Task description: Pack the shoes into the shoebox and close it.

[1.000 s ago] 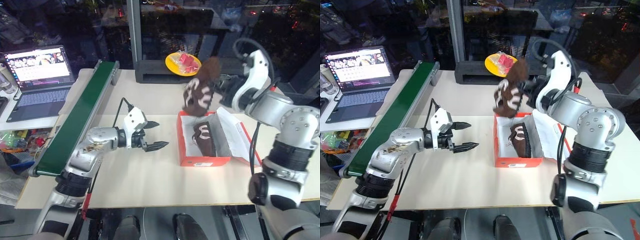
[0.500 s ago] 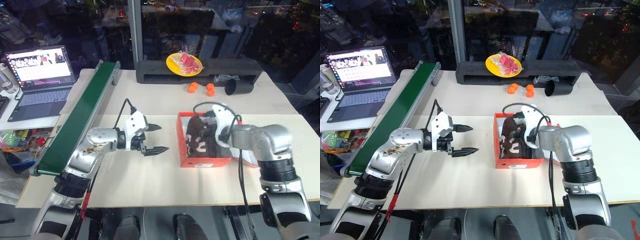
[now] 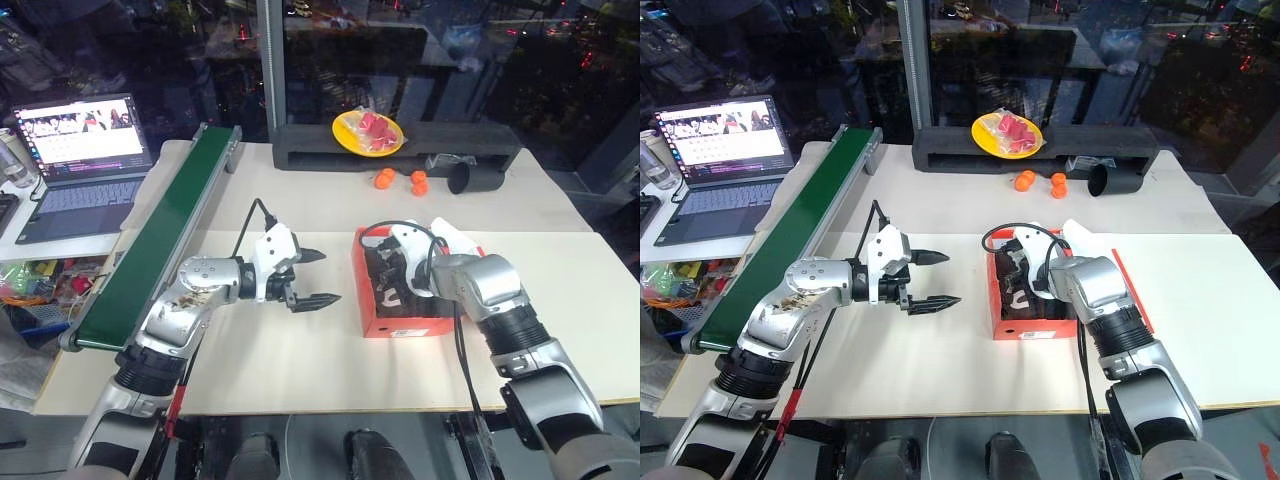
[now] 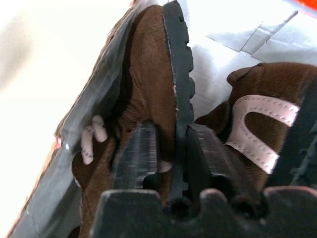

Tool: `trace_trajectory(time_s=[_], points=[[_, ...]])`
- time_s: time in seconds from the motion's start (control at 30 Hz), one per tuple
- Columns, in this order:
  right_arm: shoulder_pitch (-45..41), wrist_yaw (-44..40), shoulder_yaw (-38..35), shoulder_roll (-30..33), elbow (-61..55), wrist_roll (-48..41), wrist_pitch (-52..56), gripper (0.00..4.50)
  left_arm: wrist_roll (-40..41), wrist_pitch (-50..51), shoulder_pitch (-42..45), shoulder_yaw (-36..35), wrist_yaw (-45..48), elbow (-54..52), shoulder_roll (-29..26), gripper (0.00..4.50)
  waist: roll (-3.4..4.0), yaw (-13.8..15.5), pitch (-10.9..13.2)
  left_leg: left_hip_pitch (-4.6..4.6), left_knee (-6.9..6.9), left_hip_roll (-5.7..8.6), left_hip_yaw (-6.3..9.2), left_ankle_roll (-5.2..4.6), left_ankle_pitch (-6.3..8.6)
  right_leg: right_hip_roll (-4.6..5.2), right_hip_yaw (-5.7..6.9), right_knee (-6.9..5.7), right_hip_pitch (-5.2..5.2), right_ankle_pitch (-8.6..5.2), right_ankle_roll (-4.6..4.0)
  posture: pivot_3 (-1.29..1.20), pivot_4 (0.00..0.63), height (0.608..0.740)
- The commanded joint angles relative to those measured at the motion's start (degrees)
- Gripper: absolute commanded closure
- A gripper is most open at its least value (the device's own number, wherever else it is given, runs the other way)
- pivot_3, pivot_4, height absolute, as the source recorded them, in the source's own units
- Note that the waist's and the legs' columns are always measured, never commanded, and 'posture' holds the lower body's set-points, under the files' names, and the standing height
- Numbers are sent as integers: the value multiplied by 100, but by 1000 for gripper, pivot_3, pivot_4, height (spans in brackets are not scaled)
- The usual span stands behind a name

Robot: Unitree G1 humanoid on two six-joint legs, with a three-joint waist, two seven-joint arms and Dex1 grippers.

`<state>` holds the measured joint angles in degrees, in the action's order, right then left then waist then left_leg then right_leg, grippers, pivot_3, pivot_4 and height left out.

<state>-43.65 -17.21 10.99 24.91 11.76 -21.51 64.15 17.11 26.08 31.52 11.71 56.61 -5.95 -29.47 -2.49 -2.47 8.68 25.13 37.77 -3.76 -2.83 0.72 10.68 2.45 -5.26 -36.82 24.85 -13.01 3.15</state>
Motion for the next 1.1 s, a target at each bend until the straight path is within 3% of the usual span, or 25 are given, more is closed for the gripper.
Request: trace_trajectory(time_s=[0.03, 0.07, 0.27, 0.4, 0.57, 0.67, 0.8, 0.87, 0.93, 1.1], points=[[-231, 218, -701, 146, -754, -7, 448, 1617, -13, -134, 25, -48, -33, -143, 17, 0, 4, 7, 2, 6, 0, 1, -2, 0, 0, 1, -2, -1, 8, 0, 0, 0, 150, 719], [-325, 213, -923, 166, -1063, -134, 647, 1265, -10, -138, 13, -56, -29, -143, 15, 0, 7, 13, 5, 14, 0, 1, -1, 0, 0, 0, -2, -2, 15, 0, 0, 0, 150, 719], [-231, -735, -2500, 817, -3454, -1720, 2047, 1265, -55, -202, -49, -10, -76, -99, 99, 0, 31, 62, 19, 44, -3, 0, 6, -7, 4, 0, 4, -6, 42, -5, 7, 0, 150, 719], [166, -978, -3775, 1015, -3962, -2498, 2793, 1265, -66, -207, -91, 24, -100, -131, 152, 0, 30, 144, 19, 36, 1, 0, 16, -12, 8, 2, 16, 5, 20, -9, 5, 0, 150, 719], [2621, -932, -4476, 1953, -4839, -2675, 2835, 1265, -90, -203, -140, 53, -95, -137, 172, 0, 29, 253, 18, 34, 8, 8, 16, -12, 8, 9, 15, 12, 10, -10, 6, 0, 150, 719], [3644, -951, -4795, 2050, -5366, -2879, 2835, 1265, -75, -186, -186, 51, -72, -150, 165, 0, 37, 180, 14, 35, 6, 9, 9, -13, 8, 9, 2, 4, 19, -12, 9, 0, 150, 719], [4447, -455, -4951, 1871, -5565, -3195, 2835, 1265, -180, -240, -203, 119, -93, -71, 197, 0, 39, 87, 13, 1, 6, 6, 9, -13, 8, -1, -8, 1, -4, -16, 15, 0, 150, 719], [4444, 126, -4952, 1368, -5318, -3172, 2835, 1265, -195, -241, -185, 144, -114, -73, 230, 0, 31, 71, 15, -23, 7, 6, 12, -14, 7, -1, -6, 8, -34, -38, 50, 0, 150, 719], [4237, 718, -4939, 919, -5053, -3031, 2835, 1265, -190, -235, -181, 152, -120, -76, 251, 0, 31, 40, 15, -48, 9, 9, 4, -13, 8, 4, -14, 11, -54, -57, 25, 0, 150, 719], [4014, 1672, -5028, 341, -4553, -2817, 2835, 2474, -197, -252, -166, 148, -110, -44, 256, 0, 33, 9, 14, -48, 11, 15, -2, -13, 7, 8, -28, 13, -57, -60, 21, 0, 150, 719]])
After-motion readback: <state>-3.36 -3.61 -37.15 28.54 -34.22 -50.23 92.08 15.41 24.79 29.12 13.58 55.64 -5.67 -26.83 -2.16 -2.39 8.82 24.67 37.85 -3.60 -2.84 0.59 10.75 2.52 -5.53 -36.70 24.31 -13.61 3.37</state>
